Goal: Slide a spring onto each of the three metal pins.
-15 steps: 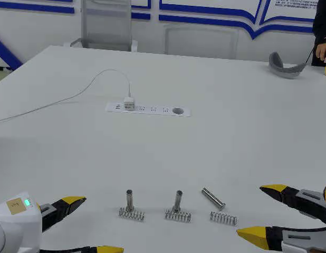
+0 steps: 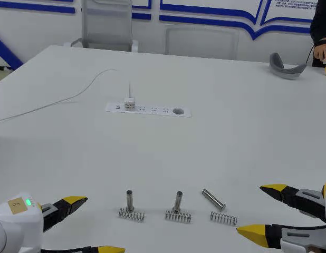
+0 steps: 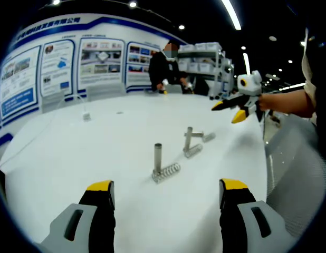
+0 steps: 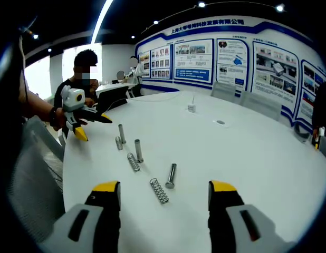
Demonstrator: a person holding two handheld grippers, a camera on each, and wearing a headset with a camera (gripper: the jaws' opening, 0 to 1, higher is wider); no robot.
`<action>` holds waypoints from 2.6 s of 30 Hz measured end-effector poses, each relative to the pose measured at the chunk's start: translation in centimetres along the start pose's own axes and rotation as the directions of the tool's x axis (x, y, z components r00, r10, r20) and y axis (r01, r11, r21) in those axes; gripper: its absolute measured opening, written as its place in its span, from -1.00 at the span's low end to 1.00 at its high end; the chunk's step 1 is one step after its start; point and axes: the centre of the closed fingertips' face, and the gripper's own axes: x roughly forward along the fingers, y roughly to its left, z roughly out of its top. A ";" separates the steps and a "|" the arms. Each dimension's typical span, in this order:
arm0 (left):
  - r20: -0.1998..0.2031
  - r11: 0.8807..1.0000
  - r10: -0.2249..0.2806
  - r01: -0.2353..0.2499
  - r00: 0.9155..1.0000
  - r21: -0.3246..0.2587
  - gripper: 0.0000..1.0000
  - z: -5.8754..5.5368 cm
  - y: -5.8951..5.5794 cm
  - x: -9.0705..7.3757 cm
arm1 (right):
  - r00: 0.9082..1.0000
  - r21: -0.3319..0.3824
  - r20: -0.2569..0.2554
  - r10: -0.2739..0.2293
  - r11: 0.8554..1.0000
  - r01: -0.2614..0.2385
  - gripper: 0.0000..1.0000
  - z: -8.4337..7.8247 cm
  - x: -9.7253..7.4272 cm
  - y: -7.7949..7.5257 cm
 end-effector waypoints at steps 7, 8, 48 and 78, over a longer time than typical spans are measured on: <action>0.004 1.000 -0.005 0.005 1.000 -0.001 0.64 0.1 -0.3 0.1 | 1.000 -0.009 -0.015 -0.004 1.000 0.003 0.34 0.4 0.4 -0.3; 0.003 1.000 -0.005 0.005 1.000 -0.001 0.64 0.1 -0.3 0.1 | 1.000 -0.010 -0.017 -0.003 1.000 0.002 0.33 0.5 0.5 -0.3; -0.009 1.000 -0.026 0.026 1.000 -0.007 0.61 -0.4 -1.1 0.6 | 0.973 -0.046 -0.229 -0.040 0.998 0.031 -0.36 1.7 8.3 -1.5; -0.011 0.999 -0.030 0.030 0.999 -0.021 0.59 -0.7 -1.2 0.8 | 0.924 -0.040 -0.380 -0.050 0.999 0.037 -0.68 -1.0 10.9 -1.9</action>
